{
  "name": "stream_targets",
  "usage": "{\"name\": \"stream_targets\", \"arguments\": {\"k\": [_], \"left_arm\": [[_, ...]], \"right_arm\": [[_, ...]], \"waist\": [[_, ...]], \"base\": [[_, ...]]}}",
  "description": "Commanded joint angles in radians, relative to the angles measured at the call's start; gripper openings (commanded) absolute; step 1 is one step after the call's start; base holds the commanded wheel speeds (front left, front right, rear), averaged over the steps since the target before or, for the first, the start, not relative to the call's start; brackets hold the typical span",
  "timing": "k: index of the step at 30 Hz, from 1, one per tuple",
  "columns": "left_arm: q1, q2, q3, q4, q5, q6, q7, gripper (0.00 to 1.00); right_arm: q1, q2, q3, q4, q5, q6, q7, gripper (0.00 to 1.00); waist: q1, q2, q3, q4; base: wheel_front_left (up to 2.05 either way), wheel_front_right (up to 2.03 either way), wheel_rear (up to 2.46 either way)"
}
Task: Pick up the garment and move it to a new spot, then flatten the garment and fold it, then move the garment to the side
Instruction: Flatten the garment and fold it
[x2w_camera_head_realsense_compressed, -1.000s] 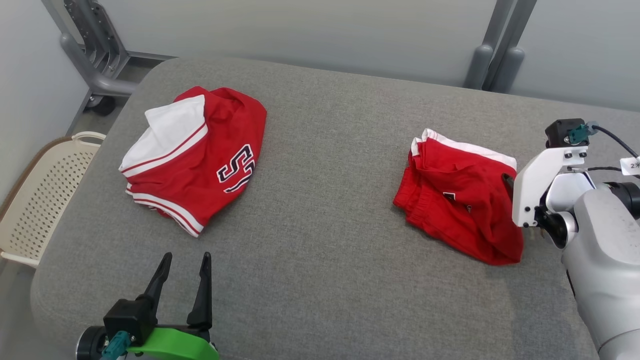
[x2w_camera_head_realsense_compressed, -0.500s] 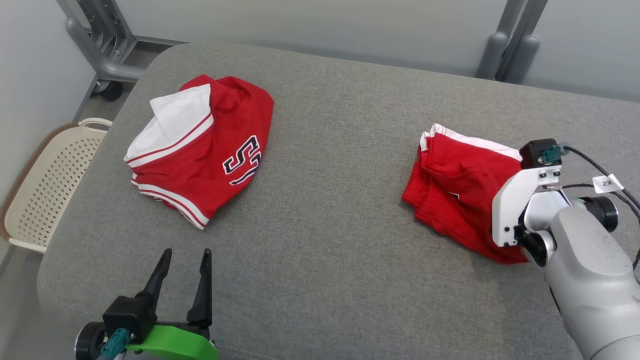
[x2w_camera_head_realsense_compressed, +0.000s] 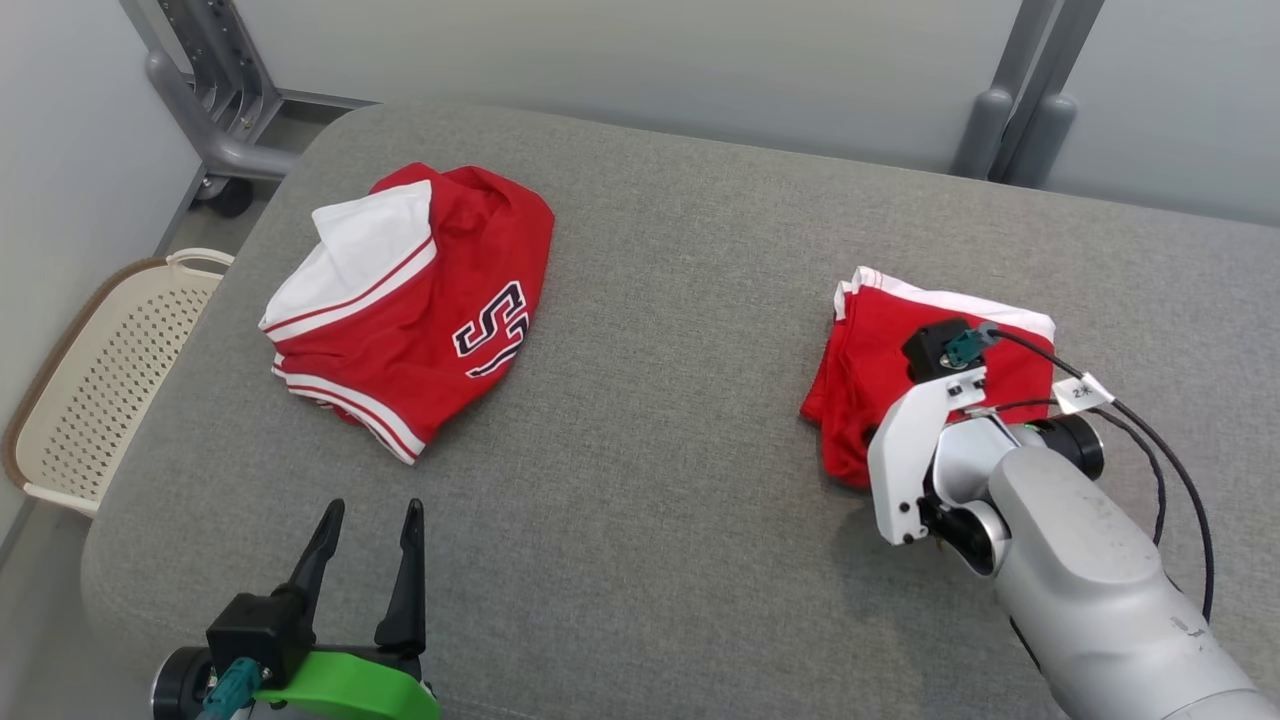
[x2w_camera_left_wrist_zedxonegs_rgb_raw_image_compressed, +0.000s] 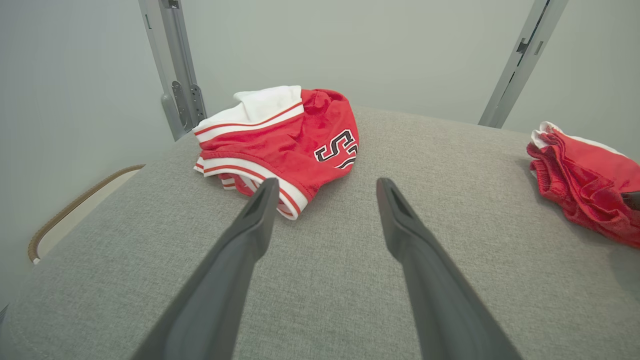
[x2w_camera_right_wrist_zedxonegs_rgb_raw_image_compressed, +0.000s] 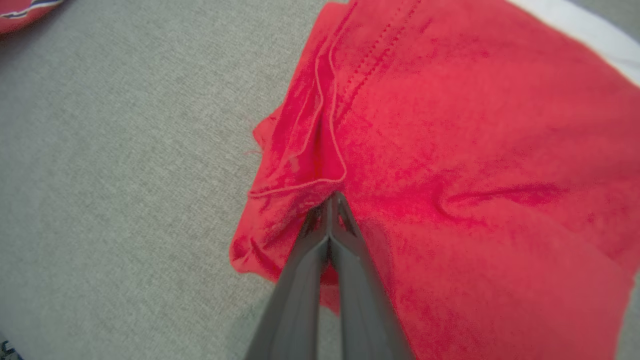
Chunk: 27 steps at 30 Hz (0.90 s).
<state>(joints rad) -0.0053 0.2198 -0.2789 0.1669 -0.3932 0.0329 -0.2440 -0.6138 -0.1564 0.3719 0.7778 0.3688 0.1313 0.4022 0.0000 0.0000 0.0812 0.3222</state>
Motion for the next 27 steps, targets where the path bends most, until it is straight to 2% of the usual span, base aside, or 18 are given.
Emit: {"name": "stream_targets", "arguments": {"k": [1, 10, 17, 18, 19, 20, 27], "left_arm": [[0.014, 0.004, -0.001, -0.003, -0.006, 0.005, -0.001, 1.00], [0.019, 0.007, -0.007, -0.001, -0.014, 0.008, -0.003, 1.00], [0.026, 0.011, -0.008, -0.004, -0.015, 0.015, -0.003, 1.00], [0.029, 0.012, -0.007, -0.005, -0.016, 0.016, -0.002, 1.00], [0.032, 0.013, -0.006, -0.005, -0.017, 0.018, -0.001, 1.00], [0.036, 0.014, -0.006, -0.006, -0.018, 0.020, -0.001, 1.00], [0.062, 0.026, -0.006, -0.022, -0.021, 0.028, 0.004, 1.00]], "right_arm": [[0.016, 0.003, 0.019, -0.005, 0.018, -0.001, 0.006, 0.00], [-0.032, 0.039, 0.085, 0.031, 0.043, -0.001, -0.010, 0.00], [-0.081, 0.060, 0.097, 0.052, 0.083, -0.001, -0.032, 0.00], [-0.093, 0.060, 0.093, 0.053, 0.087, -0.001, -0.035, 0.26], [-0.105, 0.056, 0.085, 0.055, 0.090, -0.001, -0.039, 0.74], [-0.116, 0.047, 0.063, 0.067, 0.093, -0.001, -0.035, 1.00], [-0.167, -0.002, -0.133, 0.154, 0.053, -0.001, -0.057, 1.00]], "waist": [[0.0000, 0.0000, -0.002, 0.002], [0.0000, 0.0000, -0.015, 0.023], [0.0000, 0.0000, -0.029, 0.027], [0.0000, 0.0000, -0.034, 0.026], [0.0000, 0.0000, -0.038, 0.024], [0.0000, 0.0000, -0.042, 0.022], [0.0000, 0.0000, -0.068, 0.003]], "base": [[0.00, 0.00, 0.00], [0.00, 0.00, 0.00], [0.00, 0.00, 0.00], [0.00, 0.00, 0.00], [0.00, 0.00, 0.00], [0.00, 0.00, 0.00], [0.00, 0.00, 0.00]]}}
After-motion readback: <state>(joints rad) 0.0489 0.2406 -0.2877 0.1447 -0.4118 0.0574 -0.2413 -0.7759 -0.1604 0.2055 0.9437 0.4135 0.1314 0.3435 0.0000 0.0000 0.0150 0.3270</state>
